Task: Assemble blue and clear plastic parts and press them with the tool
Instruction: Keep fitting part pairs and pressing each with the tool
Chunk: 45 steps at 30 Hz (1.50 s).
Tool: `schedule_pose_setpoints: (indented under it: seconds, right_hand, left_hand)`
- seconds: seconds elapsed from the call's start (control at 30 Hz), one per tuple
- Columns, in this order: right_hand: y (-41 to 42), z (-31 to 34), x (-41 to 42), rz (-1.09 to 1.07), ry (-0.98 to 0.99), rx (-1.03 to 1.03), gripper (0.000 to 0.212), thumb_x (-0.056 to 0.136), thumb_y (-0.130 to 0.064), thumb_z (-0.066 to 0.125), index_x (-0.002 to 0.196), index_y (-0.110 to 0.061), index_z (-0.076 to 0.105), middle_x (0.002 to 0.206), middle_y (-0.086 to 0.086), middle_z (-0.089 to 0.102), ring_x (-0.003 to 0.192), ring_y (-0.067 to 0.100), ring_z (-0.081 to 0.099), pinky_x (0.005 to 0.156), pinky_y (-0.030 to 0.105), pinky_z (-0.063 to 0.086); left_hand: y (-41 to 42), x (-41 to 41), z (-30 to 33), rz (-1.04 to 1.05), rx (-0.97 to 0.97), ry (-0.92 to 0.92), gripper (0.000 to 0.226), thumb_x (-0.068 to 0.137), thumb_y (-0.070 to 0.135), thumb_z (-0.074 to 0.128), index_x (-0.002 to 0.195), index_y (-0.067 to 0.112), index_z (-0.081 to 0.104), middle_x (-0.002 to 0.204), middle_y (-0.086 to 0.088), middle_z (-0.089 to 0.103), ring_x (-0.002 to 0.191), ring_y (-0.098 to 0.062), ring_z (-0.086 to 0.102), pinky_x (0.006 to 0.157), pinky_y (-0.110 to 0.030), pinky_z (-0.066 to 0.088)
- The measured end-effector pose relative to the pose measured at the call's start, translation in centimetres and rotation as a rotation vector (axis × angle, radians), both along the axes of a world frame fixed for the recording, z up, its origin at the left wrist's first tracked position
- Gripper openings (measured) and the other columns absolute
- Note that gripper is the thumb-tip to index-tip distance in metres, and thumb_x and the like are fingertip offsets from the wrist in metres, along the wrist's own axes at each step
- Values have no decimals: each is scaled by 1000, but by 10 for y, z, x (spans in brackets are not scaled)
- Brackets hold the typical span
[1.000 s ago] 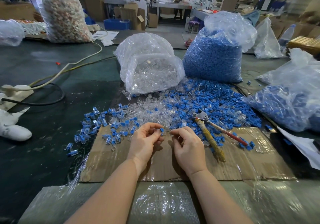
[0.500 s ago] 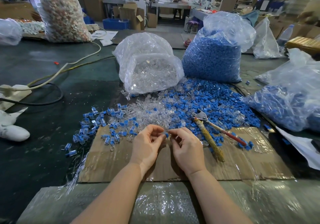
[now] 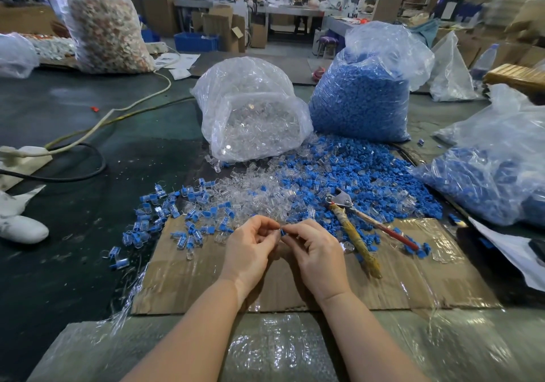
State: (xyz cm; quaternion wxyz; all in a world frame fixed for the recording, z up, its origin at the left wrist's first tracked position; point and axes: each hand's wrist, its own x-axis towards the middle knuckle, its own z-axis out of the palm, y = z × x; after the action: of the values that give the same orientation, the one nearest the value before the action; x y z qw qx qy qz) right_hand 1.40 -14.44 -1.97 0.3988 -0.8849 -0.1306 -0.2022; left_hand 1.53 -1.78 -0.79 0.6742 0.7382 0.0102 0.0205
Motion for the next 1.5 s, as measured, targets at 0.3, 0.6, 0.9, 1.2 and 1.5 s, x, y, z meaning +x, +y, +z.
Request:
schedule_pose_setpoints:
  seconds: [0.3,0.6,0.9,1.2,1.5]
  right_hand:
    - [1,0,-1,-14,-36,-35,9,82,-18,69,88,-14,74,77,0,63,77,20,61,68,36,51]
    - [1,-1,-1,-53,-29,-79,4,78,-16,73,81,-12,73,76,1,64,76,22,60,67,36,50]
    - [2,1,-2,-104,-25,-112,9,79,-15,72,74,-11,65,74,0,62,73,20,58,64,34,46]
    - [3,0,0,-125,-24,-139,9,77,-14,74,74,-12,66,73,-2,61,71,18,57,62,25,41]
    - [3,0,-1,-131,-27,-160,8,76,-14,74,75,-13,66,73,-3,62,70,17,58,62,25,42]
  left_hand:
    - [-1,3,-4,1,24,5,11,87,-2,57,86,7,62,69,-10,59,61,-15,57,57,-20,51]
    - [-1,3,-8,30,166,-53,19,86,-1,58,81,17,61,73,-11,64,66,-15,60,67,-25,54]
    - [0,3,-8,49,139,-55,22,86,0,61,79,21,61,70,-4,65,64,-10,61,65,-22,55]
    - [1,2,-7,38,62,-38,22,86,-1,60,80,19,62,71,-4,66,66,-10,63,63,-17,53]
    - [0,2,-6,30,77,-37,20,86,0,60,82,20,62,72,-3,67,68,-11,65,66,-18,54]
